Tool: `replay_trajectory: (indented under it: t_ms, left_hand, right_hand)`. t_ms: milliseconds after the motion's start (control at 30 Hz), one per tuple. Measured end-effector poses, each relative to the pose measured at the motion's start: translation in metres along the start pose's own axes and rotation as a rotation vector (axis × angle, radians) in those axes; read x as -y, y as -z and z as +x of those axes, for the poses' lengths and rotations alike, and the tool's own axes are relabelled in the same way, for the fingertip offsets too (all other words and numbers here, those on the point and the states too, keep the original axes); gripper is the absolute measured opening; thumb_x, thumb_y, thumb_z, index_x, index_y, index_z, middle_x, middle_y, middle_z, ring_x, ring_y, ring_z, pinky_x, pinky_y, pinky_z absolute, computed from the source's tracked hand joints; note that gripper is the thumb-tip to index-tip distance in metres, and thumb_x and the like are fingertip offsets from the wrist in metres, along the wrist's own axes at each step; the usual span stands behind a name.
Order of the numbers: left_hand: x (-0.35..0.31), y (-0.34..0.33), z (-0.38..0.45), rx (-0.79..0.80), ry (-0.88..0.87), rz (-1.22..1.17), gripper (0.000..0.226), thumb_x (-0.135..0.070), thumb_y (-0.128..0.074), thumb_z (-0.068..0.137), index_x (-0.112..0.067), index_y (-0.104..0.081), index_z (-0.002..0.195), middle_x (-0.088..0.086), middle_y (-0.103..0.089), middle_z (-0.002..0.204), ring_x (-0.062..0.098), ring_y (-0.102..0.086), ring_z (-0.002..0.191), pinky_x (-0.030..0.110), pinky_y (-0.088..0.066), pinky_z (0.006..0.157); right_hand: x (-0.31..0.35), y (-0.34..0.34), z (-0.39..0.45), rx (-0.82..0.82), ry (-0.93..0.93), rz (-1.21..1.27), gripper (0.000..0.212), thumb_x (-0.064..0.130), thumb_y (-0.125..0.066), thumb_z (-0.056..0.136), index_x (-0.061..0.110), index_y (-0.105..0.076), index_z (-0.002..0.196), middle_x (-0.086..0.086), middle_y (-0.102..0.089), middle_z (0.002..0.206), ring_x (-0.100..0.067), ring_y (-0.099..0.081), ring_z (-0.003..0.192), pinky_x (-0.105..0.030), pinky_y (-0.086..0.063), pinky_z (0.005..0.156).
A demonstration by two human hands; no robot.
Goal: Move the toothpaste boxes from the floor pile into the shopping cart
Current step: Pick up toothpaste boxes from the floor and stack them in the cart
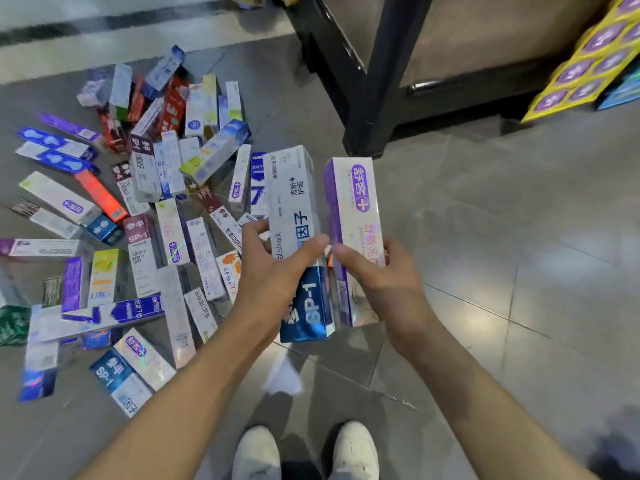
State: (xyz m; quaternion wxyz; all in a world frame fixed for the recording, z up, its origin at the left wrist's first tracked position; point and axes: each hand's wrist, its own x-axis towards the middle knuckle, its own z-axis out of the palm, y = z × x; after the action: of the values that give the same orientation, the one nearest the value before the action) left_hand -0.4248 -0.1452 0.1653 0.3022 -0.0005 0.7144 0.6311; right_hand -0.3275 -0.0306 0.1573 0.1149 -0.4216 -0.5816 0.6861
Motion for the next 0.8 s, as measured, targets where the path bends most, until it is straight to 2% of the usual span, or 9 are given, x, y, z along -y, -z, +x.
replay_trajectory:
  t_ms: [100,233,300,367,467,567,633,733,800]
  left_hand:
    - [-0.090,-0.008,-0.044,0.039,-0.039,0.021,0.068,-0.036,-0.086,0.073,-0.029,-0.046,0.127,-0.003,-0.070,0.106,0.010,-0.074,0.086,0.032,-0.060,0.074]
    - [-0.215,-0.013,-0.113,0.072,-0.027,0.055,0.077,-0.046,-0.089,0.059,-0.025,-0.056,0.125,-0.009,-0.074,0.103,0.010,-0.074,0.088,0.036,-0.058,0.080]
    - [-0.279,-0.018,-0.154,0.111,-0.009,0.055,0.065,-0.043,-0.091,0.061,-0.025,-0.062,0.117,-0.005,-0.077,0.099,0.018,-0.075,0.087,0.041,-0.059,0.079]
    - [-0.338,-0.026,-0.196,0.154,-0.011,0.018,0.048,-0.035,-0.086,0.068,-0.021,-0.065,0.110,-0.001,-0.077,0.093,0.023,-0.074,0.082,0.039,-0.059,0.073]
    - [-0.410,-0.049,-0.263,0.236,-0.034,-0.023,0.048,-0.034,-0.083,0.070,-0.017,-0.065,0.112,0.002,-0.076,0.094,0.019,-0.073,0.079,0.034,-0.057,0.068]
    - [-0.458,-0.077,-0.312,0.330,-0.071,-0.050,0.039,-0.029,-0.081,0.076,-0.018,-0.066,0.111,0.003,-0.077,0.096,0.021,-0.074,0.083,0.037,-0.060,0.071]
    - [-0.483,-0.094,-0.340,0.427,-0.107,-0.051,0.042,-0.029,-0.081,0.075,-0.016,-0.066,0.112,0.004,-0.077,0.094,0.021,-0.075,0.080,0.034,-0.059,0.066]
    - [-0.509,-0.109,-0.372,0.588,-0.181,-0.015,0.028,-0.016,-0.080,0.080,-0.017,-0.066,0.104,0.001,-0.078,0.086,0.014,-0.073,0.070,0.027,-0.057,0.057]
    - [-0.521,-0.113,-0.389,0.702,-0.204,0.001,0.032,-0.020,-0.082,0.074,-0.020,-0.066,0.102,-0.002,-0.078,0.086,0.014,-0.073,0.071,0.026,-0.057,0.058]
  right_hand:
    - [0.089,0.017,-0.043,-0.033,0.003,0.038,0.066,0.040,-0.084,0.066,0.013,-0.058,0.120,-0.001,-0.075,0.108,-0.019,-0.074,0.096,-0.047,-0.059,0.089]
    - [0.221,0.044,-0.115,-0.078,0.016,0.042,0.058,0.033,-0.089,0.072,0.014,-0.058,0.117,0.002,-0.076,0.104,-0.018,-0.074,0.094,-0.043,-0.060,0.083]
    - [0.287,0.061,-0.156,-0.085,0.028,0.041,0.051,0.029,-0.086,0.076,0.014,-0.058,0.116,0.004,-0.075,0.100,-0.014,-0.073,0.090,-0.037,-0.059,0.077]
    - [0.348,0.079,-0.200,-0.096,0.045,0.050,0.053,0.027,-0.088,0.075,0.013,-0.058,0.116,0.005,-0.075,0.097,-0.010,-0.072,0.085,-0.032,-0.057,0.072]
    - [0.419,0.109,-0.266,-0.142,0.096,0.096,0.067,0.038,-0.086,0.063,0.012,-0.058,0.117,-0.005,-0.074,0.105,-0.016,-0.072,0.087,-0.034,-0.057,0.075]
    - [0.462,0.140,-0.319,-0.241,0.115,0.105,0.068,0.052,-0.085,0.056,0.021,-0.062,0.112,-0.005,-0.075,0.105,-0.024,-0.073,0.094,-0.050,-0.058,0.087]
    - [0.477,0.157,-0.352,-0.308,0.153,0.109,0.064,0.053,-0.085,0.059,0.023,-0.063,0.112,-0.004,-0.074,0.108,-0.027,-0.072,0.100,-0.057,-0.055,0.091]
    - [0.493,0.171,-0.400,-0.446,0.203,0.156,0.059,0.043,-0.084,0.067,0.018,-0.062,0.116,-0.002,-0.075,0.107,-0.022,-0.073,0.098,-0.046,-0.058,0.089]
    - [0.497,0.174,-0.430,-0.539,0.220,0.203,0.057,0.037,-0.084,0.072,0.014,-0.061,0.119,-0.002,-0.076,0.106,-0.020,-0.074,0.096,-0.043,-0.058,0.088]
